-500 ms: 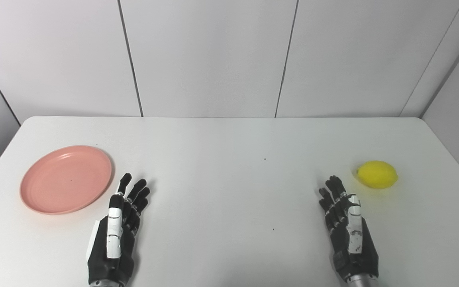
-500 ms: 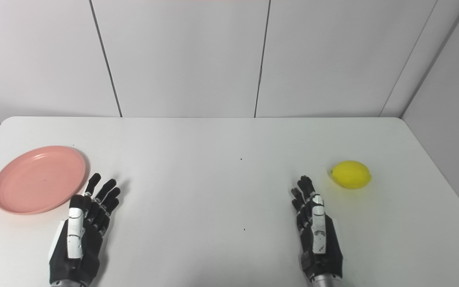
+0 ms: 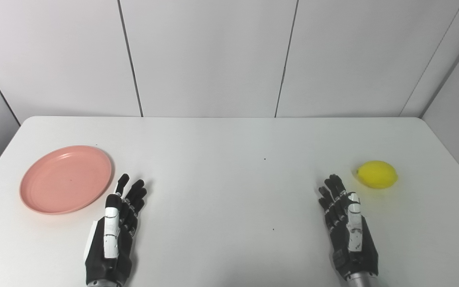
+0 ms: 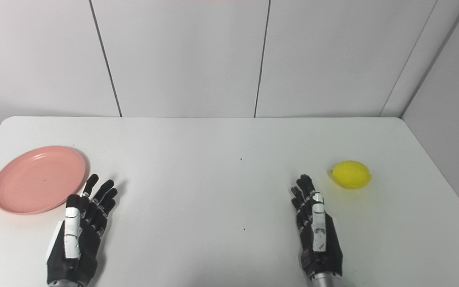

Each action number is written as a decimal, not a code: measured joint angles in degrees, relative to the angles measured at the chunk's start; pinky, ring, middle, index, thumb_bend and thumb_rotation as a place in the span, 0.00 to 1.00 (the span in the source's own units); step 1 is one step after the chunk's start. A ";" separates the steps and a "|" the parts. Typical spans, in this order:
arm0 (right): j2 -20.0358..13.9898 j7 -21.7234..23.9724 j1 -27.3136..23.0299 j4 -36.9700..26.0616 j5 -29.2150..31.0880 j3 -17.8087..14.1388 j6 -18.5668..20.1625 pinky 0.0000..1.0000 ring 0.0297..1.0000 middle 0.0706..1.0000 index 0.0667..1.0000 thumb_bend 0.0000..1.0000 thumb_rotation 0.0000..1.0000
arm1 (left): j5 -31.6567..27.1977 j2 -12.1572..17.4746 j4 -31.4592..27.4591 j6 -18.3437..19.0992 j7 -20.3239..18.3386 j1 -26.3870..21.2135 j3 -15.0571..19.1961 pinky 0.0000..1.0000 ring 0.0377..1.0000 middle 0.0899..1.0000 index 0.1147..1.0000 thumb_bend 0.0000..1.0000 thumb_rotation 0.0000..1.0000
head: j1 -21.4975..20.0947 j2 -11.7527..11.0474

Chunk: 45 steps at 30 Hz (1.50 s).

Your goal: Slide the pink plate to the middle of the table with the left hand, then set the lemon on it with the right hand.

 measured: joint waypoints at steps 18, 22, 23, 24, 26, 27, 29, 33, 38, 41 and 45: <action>-2.42 3.39 -1.92 2.78 2.28 -2.14 0.34 1.00 0.97 0.97 0.94 0.76 0.96 | 3.06 -0.81 4.04 -2.95 0.83 -0.41 -2.44 0.92 0.89 0.88 0.91 0.79 0.88 | 8.69 -3.68; -3.90 5.45 -2.62 4.77 3.88 -3.50 -0.59 1.00 0.98 0.97 0.96 0.76 0.96 | 5.17 -1.26 6.11 -5.47 2.26 -0.50 -4.22 0.90 0.88 0.87 0.90 0.80 0.87 | 11.78 -4.92; -4.17 5.74 -2.80 5.12 4.13 -3.78 -0.74 1.00 0.98 0.98 0.96 0.76 0.96 | 5.33 -1.39 6.45 -6.11 2.48 -0.49 -4.65 0.90 0.88 0.87 0.90 0.79 0.86 | 12.91 -5.44; -4.53 6.25 -3.04 5.65 4.35 -4.08 -1.02 1.00 0.98 0.98 0.96 0.76 0.96 | 5.66 -1.58 7.04 -6.94 2.64 -0.52 -5.08 0.90 0.88 0.87 0.90 0.79 0.86 | 12.92 -5.45; -5.10 6.54 -3.51 6.40 4.77 -4.50 -1.12 1.00 0.98 0.98 0.96 0.77 0.95 | 5.83 -1.84 7.35 -7.63 3.39 -0.52 -5.53 0.91 0.88 0.87 0.90 0.77 0.87 | 13.88 -5.71; -5.22 6.57 -3.67 6.60 4.87 -4.70 -1.11 1.00 0.98 0.99 0.96 0.77 0.95 | 5.85 -2.02 7.51 -7.98 3.66 -0.52 -5.72 0.92 0.89 0.87 0.90 0.77 0.86 | 13.89 -5.71; -5.50 6.69 -3.78 6.79 5.27 -4.97 -1.11 1.00 0.99 0.99 0.97 0.76 0.95 | 5.84 -2.52 7.83 -8.62 4.15 -0.50 -5.92 0.93 0.89 0.88 0.90 0.76 0.87 | 14.85 -6.24; -5.93 7.24 -4.03 7.32 5.85 -5.02 -1.12 1.00 0.99 0.99 0.98 0.75 0.96 | 5.83 -2.94 7.99 -8.79 4.53 -0.48 -6.21 0.93 0.90 0.89 0.90 0.76 0.86 | 15.30 -6.42; -6.09 7.78 -4.24 7.79 6.01 -5.02 -1.14 1.00 0.99 0.99 0.97 0.72 0.97 | 5.69 -2.98 8.50 -9.35 4.63 -0.50 -6.36 0.94 0.91 0.89 0.91 0.76 0.86 | 14.86 -7.03; -6.06 7.78 -4.25 7.82 5.99 -5.03 -1.14 1.00 0.99 0.99 0.97 0.73 0.96 | 5.67 -2.98 8.82 -9.93 4.62 -0.52 -6.36 0.94 0.90 0.89 0.91 0.75 0.87 | 14.59 -7.38; -5.95 7.77 -4.27 7.91 5.75 -4.90 -1.20 1.00 0.99 0.99 0.97 0.73 0.96 | 4.90 -2.91 9.24 -10.68 4.42 -0.53 -6.02 0.94 0.90 0.89 0.91 0.76 0.86 | 13.89 -8.00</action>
